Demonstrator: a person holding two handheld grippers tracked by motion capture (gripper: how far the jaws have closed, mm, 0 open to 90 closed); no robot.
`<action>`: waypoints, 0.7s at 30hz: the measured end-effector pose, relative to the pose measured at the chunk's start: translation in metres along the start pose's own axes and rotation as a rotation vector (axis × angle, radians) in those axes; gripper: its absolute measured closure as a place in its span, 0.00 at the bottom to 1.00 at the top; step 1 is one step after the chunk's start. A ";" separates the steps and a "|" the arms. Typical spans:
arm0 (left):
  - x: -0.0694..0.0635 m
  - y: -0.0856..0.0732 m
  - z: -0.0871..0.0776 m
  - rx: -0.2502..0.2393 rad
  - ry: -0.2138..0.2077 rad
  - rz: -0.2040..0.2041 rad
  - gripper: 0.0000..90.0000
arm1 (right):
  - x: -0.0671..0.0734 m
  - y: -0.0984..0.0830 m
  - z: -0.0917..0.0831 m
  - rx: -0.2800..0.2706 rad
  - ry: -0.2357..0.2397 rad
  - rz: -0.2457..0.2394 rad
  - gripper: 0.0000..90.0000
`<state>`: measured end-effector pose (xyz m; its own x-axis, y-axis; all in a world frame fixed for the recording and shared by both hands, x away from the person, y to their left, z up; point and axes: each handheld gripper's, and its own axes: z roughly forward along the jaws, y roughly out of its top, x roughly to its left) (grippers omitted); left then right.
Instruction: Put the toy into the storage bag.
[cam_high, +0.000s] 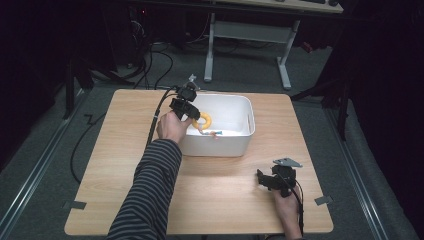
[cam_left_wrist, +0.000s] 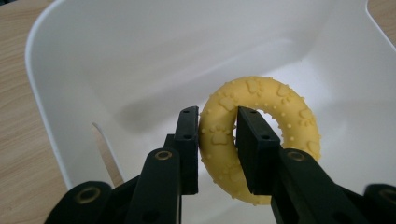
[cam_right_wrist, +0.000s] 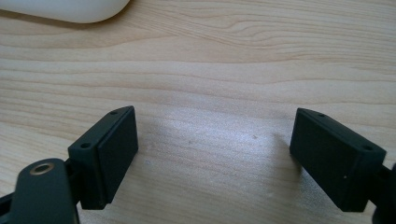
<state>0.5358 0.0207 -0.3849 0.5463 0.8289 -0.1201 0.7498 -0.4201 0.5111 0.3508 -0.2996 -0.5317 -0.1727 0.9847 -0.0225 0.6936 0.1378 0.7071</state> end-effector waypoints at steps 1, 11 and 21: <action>0.000 0.000 0.000 0.000 0.000 0.000 0.79 | 0.000 0.000 0.000 0.000 0.000 0.000 0.17; -0.005 -0.006 -0.001 0.023 -0.011 0.033 0.79 | 0.000 0.000 0.000 0.000 0.001 0.000 0.17; -0.007 -0.013 -0.002 0.040 -0.036 0.044 0.78 | 0.000 0.000 0.000 0.000 0.001 -0.002 0.17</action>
<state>0.5213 0.0207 -0.3892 0.5916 0.7958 -0.1297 0.7389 -0.4707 0.4821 0.3507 -0.2996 -0.5317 -0.1746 0.9844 -0.0237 0.6933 0.1399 0.7070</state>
